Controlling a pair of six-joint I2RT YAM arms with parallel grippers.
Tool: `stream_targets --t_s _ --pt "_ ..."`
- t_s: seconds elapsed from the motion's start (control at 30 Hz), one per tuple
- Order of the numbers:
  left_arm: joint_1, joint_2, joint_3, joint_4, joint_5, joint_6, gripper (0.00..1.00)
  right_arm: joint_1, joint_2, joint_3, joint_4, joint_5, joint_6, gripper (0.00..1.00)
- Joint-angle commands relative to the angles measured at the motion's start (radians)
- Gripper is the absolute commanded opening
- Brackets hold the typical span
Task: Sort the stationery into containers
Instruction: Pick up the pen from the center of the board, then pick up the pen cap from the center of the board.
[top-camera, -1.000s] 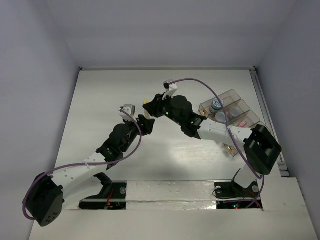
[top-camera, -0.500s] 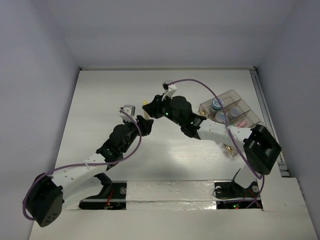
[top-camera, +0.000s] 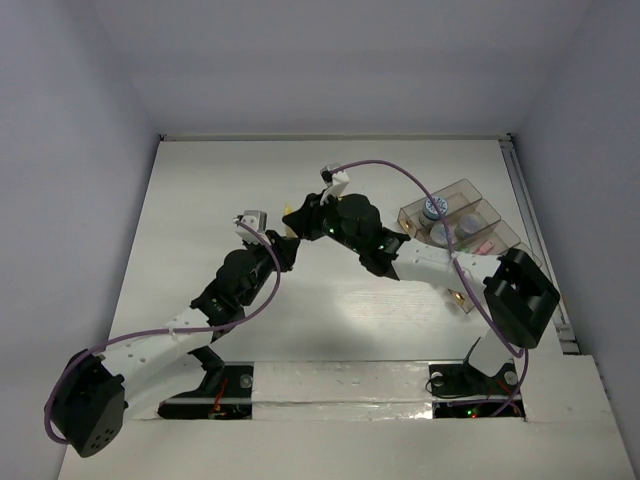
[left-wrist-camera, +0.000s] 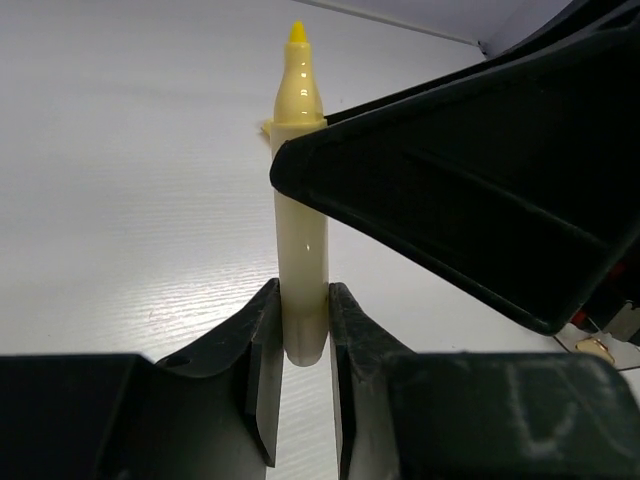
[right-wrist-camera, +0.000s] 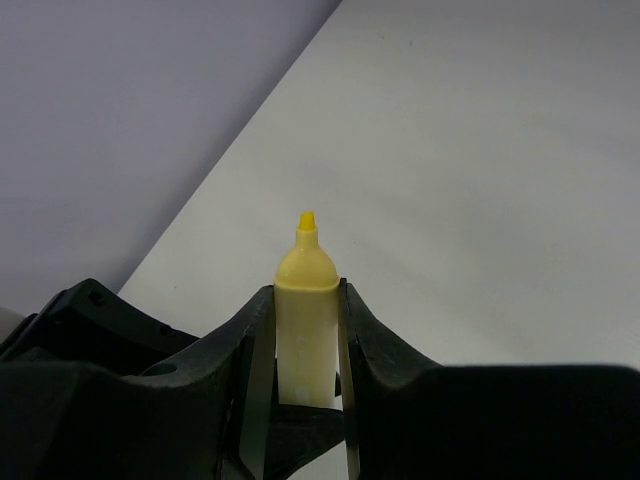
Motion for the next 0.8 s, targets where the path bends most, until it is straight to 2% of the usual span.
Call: stream_targets --t_s 0.0,0.1,0.2,0.23,0.27,0.3,0.33,0.37,0.5,0.6,0.63,0.7,0.73,0.77 --pt "-0.003 -0.034 -0.008 0.059 -0.003 0.013 0.00 0.013 -0.004 0.006 0.018 -0.009 -0.004 0.06" --pt "-0.003 -0.049 -0.017 0.070 0.005 0.019 0.00 0.013 -0.010 0.009 0.006 -0.009 -0.001 0.14" --pt "-0.003 -0.055 -0.022 0.084 0.026 0.025 0.00 0.013 -0.024 0.013 -0.014 -0.005 -0.005 0.29" --pt "-0.003 -0.057 -0.024 0.093 0.032 0.028 0.00 0.013 -0.040 0.014 -0.030 0.008 -0.010 0.44" --pt "0.006 -0.057 -0.028 0.103 0.048 0.030 0.00 0.013 -0.051 0.011 -0.053 0.038 -0.024 0.63" --pt "0.006 -0.057 -0.028 0.104 0.054 0.033 0.00 0.013 -0.067 0.006 -0.062 0.050 -0.030 0.63" --pt "0.006 -0.057 -0.030 0.107 0.059 0.031 0.00 0.002 -0.085 0.000 -0.068 0.054 -0.036 0.75" --pt "0.006 -0.057 -0.028 0.108 0.062 0.033 0.00 -0.024 -0.123 -0.009 -0.077 0.054 -0.042 0.78" --pt "0.006 -0.057 -0.030 0.107 0.065 0.036 0.00 -0.120 -0.221 -0.075 -0.103 0.020 -0.068 0.75" --pt "0.015 -0.051 -0.028 0.113 0.095 0.048 0.00 -0.218 -0.229 -0.076 -0.190 -0.058 -0.125 0.56" --pt "0.015 -0.051 -0.030 0.130 0.109 0.051 0.00 -0.238 -0.223 -0.060 -0.217 -0.078 -0.137 0.46" --pt "0.015 -0.055 -0.045 0.160 0.161 0.056 0.00 -0.293 -0.194 -0.037 -0.298 -0.081 -0.172 0.33" --pt "0.015 -0.057 -0.048 0.179 0.169 0.056 0.00 -0.314 -0.183 -0.026 -0.315 -0.087 -0.179 0.22" --pt "0.015 -0.058 -0.051 0.182 0.175 0.056 0.00 -0.332 -0.170 -0.009 -0.329 -0.094 -0.180 0.17"
